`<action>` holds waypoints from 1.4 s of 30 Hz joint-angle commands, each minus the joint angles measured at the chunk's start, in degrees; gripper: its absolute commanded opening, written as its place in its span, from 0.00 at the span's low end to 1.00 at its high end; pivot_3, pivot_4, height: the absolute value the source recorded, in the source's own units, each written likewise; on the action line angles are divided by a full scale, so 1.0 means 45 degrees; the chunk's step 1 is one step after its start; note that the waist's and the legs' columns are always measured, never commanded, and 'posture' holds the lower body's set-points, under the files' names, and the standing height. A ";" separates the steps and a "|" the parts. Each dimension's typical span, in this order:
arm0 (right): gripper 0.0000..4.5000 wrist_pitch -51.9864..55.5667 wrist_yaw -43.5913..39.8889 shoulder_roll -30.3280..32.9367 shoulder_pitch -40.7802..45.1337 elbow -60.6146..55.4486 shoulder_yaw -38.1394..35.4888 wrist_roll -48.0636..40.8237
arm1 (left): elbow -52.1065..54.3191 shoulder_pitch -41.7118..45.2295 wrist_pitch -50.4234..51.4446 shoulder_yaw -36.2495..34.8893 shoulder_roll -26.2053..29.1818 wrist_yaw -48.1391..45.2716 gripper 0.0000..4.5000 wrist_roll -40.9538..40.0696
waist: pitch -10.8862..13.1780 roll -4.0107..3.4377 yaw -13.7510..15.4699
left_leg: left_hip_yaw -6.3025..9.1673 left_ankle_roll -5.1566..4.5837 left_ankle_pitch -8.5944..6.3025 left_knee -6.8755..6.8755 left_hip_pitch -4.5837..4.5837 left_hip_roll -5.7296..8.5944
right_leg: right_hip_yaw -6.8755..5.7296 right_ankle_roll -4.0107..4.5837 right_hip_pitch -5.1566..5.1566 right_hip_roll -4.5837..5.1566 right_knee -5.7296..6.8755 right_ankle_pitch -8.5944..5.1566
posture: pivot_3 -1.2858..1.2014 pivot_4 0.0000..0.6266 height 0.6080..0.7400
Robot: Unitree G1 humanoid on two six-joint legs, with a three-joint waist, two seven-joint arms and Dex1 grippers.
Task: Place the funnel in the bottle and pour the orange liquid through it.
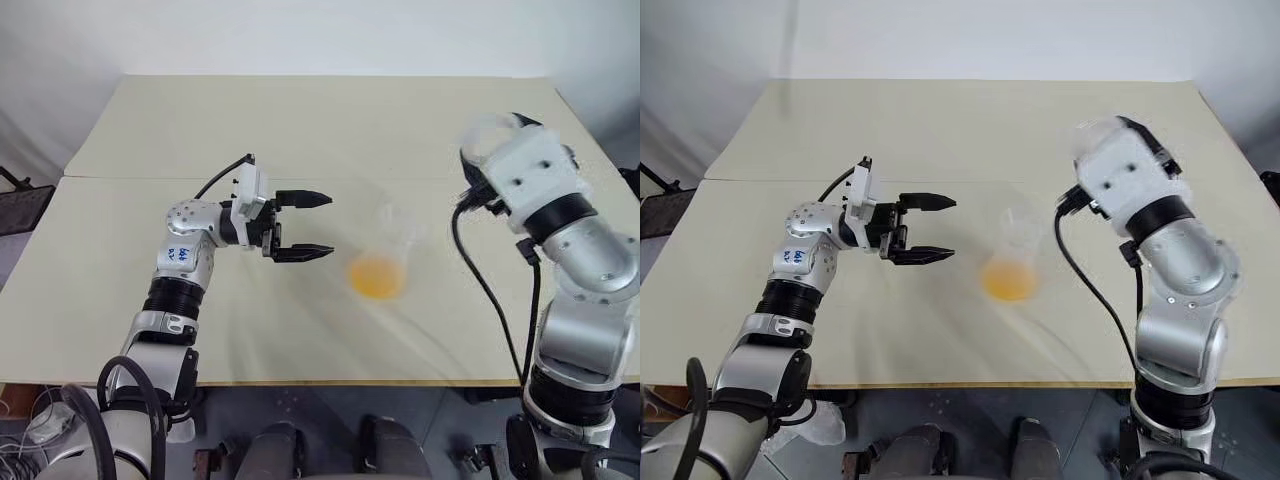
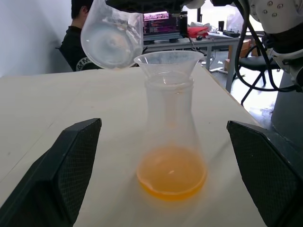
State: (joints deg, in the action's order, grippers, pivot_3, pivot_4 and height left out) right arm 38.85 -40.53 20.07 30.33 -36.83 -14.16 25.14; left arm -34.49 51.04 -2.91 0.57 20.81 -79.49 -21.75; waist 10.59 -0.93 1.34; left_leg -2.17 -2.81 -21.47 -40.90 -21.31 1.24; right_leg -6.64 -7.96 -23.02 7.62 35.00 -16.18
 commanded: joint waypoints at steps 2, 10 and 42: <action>0.55 0.1571 0.0962 -0.0182 0.0183 0.0812 -0.2960 -0.1884 | 0.0665 -0.0124 0.0142 -0.0081 0.0099 0.0062 1.00 -0.0038 | 0.0000 0.0000 0.0003 | -0.0001 0.0000 0.0000 0.0003 0.0000 0.0004 | 0.0000 0.0000 0.0000 0.0001 0.0001 0.0000 | 0.52 0.24 1.00; 0.55 -0.0516 0.2286 0.0319 -0.0356 0.4303 -0.5667 -0.4981 | 0.1179 -0.0427 0.0455 -0.0095 0.0195 0.0199 1.00 -0.0076 | 0.0001 -0.0002 -0.0197 | -0.0024 0.0000 0.0000 0.0040 0.0021 0.0007 | 0.0019 0.0000 -0.0009 0.0000 0.0002 0.0000 | 0.52 0.24 1.00; 0.99 -0.0204 0.3610 0.3893 -0.2251 0.2604 -0.5410 -0.9644 | 0.2923 -0.1549 0.2413 -0.0382 0.0826 0.2303 1.00 -0.0026 | 0.0001 -0.0005 -0.0200 | -0.0024 -0.0001 0.0000 0.0041 0.0021 0.0007 | 0.0039 0.0000 -0.0009 0.0014 -0.0005 0.0000 | 0.52 0.24 1.00</action>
State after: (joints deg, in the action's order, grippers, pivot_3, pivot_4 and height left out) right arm 37.26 -23.48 35.78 20.22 -21.18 -36.50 -15.76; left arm -23.23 44.26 7.75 -0.12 23.90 -70.71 -22.05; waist 10.59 -0.95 0.44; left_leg -2.28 -2.81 -21.47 -40.71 -21.22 1.27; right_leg -6.46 -7.96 -23.06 7.69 34.98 -16.18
